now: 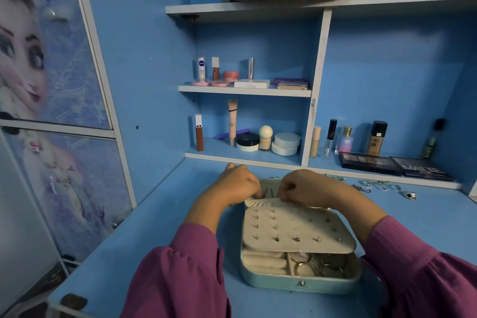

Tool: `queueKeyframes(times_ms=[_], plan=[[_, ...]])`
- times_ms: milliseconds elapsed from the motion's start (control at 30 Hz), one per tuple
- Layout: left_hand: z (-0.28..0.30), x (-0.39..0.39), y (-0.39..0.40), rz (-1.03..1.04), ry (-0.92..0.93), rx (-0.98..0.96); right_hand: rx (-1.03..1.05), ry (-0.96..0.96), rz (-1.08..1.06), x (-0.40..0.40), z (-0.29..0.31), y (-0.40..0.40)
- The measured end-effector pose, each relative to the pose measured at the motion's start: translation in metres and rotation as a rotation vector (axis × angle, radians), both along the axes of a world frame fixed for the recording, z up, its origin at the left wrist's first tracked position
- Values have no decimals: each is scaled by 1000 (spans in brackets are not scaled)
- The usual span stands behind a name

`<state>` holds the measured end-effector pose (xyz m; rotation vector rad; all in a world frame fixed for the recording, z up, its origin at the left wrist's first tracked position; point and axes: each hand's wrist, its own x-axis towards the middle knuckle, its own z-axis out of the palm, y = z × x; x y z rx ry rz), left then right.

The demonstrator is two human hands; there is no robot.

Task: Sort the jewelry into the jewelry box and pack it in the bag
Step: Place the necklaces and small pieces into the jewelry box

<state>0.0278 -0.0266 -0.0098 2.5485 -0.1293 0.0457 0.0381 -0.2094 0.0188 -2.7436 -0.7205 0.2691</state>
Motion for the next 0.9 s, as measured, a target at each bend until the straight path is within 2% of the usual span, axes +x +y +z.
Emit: queueKeyframes(times_ms=[400, 767, 900], plan=[[-6, 6, -6, 26, -10, 73, 90, 88, -48, -1, 2, 3], [-20, 17, -10, 25, -17, 112, 91, 20, 5, -3, 0, 3], [-14, 15, -10, 23, -107, 88, 76, 49, 25, -6, 1, 3]])
